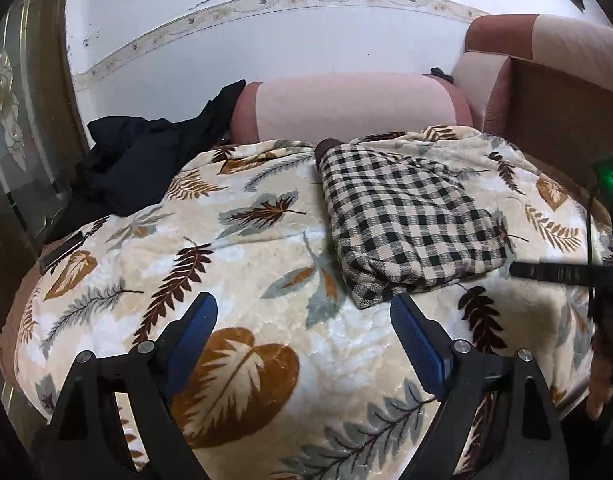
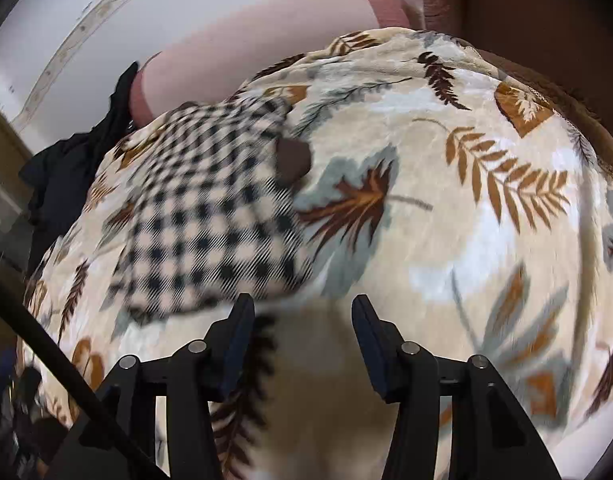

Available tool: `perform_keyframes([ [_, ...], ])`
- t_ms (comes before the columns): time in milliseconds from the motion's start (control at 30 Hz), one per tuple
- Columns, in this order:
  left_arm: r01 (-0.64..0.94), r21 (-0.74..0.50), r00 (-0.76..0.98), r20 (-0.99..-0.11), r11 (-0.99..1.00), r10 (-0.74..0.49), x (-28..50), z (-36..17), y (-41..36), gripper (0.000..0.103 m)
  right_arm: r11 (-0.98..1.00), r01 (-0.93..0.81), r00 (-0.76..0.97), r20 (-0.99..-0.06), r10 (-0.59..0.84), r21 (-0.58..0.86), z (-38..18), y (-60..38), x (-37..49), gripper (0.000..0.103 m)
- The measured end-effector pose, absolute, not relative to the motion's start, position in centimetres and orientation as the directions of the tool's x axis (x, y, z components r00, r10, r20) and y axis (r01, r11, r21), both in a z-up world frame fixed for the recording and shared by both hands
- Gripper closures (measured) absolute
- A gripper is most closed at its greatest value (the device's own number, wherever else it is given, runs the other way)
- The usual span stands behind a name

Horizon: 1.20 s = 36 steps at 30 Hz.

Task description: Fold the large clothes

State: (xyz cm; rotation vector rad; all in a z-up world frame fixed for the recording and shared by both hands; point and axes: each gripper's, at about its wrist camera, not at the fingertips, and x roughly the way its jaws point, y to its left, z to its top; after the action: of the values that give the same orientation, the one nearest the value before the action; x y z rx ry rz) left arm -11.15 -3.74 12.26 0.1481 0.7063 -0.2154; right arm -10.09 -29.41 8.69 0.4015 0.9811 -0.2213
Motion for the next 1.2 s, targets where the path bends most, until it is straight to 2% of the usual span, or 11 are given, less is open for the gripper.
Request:
perform_keyframes([
  [233, 0.31, -0.047, 0.593, -0.771, 0.95, -0.232, -10.7, 9.9, -4.5, 0.016, 0.934, 0.348, 0.465, -0.88, -0.094, 0.084, 6.0, -25.9, -12.7, 0.043],
  [367, 0.311, -0.077, 0.533, -0.811, 0.947, -0.241, -10.9, 8.5, -5.1, 0.016, 0.941, 0.337, 0.464, -0.863, -0.198, -0.034, 5.9, -24.6, -13.2, 0.043],
  [433, 0.309, -0.069, 0.523, -0.821, 0.949, -0.23, -11.0, 8.0, -5.2, 0.016, 0.939, 0.337, 0.471, -0.852, -0.226, -0.063, 6.0, -24.3, -13.3, 0.04],
  [467, 0.306, -0.062, 0.518, -0.827, 0.95, -0.221, -11.0, 7.7, -5.3, 0.016, 0.939, 0.338, 0.472, -0.85, -0.232, -0.069, 6.0, -24.2, -13.3, 0.037],
  [1200, 0.29, -0.069, 0.461, -0.864, 0.954, -0.203, -9.7, 5.6, -4.7, 0.016, 0.952, 0.292, 0.483, -0.844, -0.233, -0.096, 5.6, -22.5, -12.7, 0.035],
])
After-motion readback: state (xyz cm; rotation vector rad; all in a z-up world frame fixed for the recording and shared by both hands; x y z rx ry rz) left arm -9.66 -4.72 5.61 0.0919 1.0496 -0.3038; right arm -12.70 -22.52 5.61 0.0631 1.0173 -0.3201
